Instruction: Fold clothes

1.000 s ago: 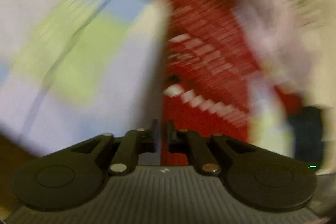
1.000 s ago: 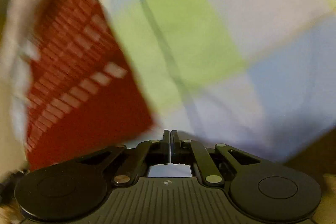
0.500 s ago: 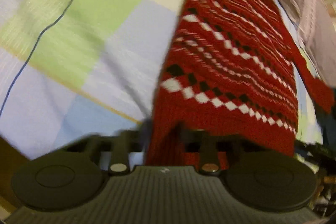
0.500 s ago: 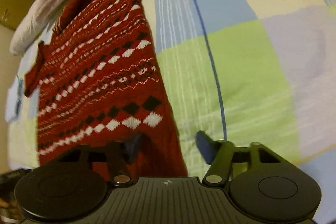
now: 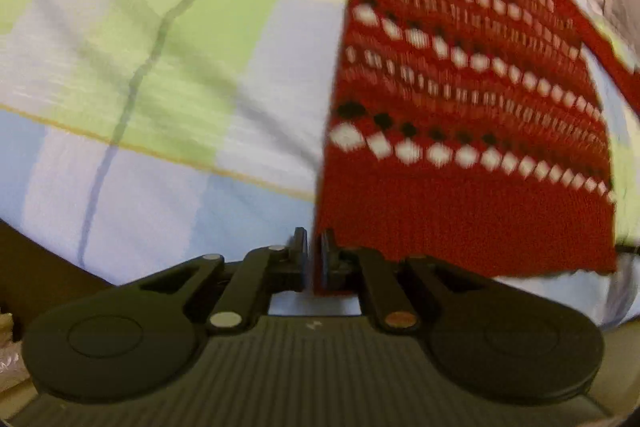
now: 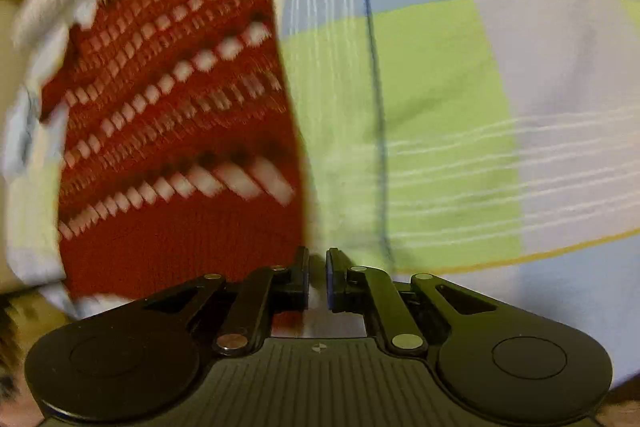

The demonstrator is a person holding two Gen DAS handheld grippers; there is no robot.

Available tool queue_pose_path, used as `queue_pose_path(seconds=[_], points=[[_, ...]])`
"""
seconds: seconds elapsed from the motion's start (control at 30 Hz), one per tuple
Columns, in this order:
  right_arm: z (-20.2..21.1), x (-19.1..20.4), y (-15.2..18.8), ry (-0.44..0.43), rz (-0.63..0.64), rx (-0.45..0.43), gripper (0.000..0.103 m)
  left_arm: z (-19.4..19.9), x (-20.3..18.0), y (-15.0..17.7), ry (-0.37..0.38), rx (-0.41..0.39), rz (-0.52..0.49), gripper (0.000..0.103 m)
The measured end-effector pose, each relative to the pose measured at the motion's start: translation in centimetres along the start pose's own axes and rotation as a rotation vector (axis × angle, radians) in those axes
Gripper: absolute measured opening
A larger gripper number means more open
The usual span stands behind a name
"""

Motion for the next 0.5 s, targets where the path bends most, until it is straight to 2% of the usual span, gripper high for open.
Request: queue_pose_path(seconds=[0.07, 0.13, 0.17, 0.23, 0.27, 0.3, 0.37, 0.43, 0.5], points=[[1.1, -0.8, -0.9, 0.066, 0.022, -0.010, 0.005, 1.3, 0.4, -2.1, 0.046, -0.056, 0.068, 0.007], [1.9, -2.0, -2.7, 0.092, -0.019, -0.057, 0.005, 1.6, 0.3, -5.0, 0.079, -0.130, 0.125, 0.025], [2.2, -2.6, -3.7, 0.096, -0.056, -0.086, 0.006, 1.6, 0.1, -6.7, 0.089, -0.175, 0.138, 0.030], [2.3, -3.6, -6.3, 0.083, -0.146, -0.158, 0.022, 1.1, -0.8, -10.1, 0.064, -0.247, 0.104, 0.033], [2.4, -4.0, -7.5, 0.080, -0.184, -0.192, 0.052, 0.8, -1.3, -11.8, 0.049, -0.282, 0.085, 0.033], [2.5, -4.6, -8.5, 0.081, -0.217, -0.223, 0.067, 0.3, -2.1, -13.5, 0.030, -0.314, 0.052, 0.034], [2.7, -5.2, -10.5, 0.098, -0.242, -0.269, 0.067, -0.5, -3.5, -16.9, -0.003, -0.368, -0.027, 0.037], [2.9, -5.8, -12.4, 0.125, -0.251, -0.290, 0.067, -1.5, -5.3, -19.9, -0.038, -0.410, -0.127, 0.045], [3.0, -6.5, -13.8, 0.143, -0.274, -0.297, 0.067, -3.3, -7.1, -22.4, -0.091, -0.434, -0.234, 0.046]])
Point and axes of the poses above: each gripper's, at about its wrist camera, not at the fingertips, and z roughly against the way its jaws point, x to its left, y to its underside, the point moved 3 cm from there along -z, roughly the way its jaws point, and after that the axes turned 11 degrees about z, right-handed, at the moved point
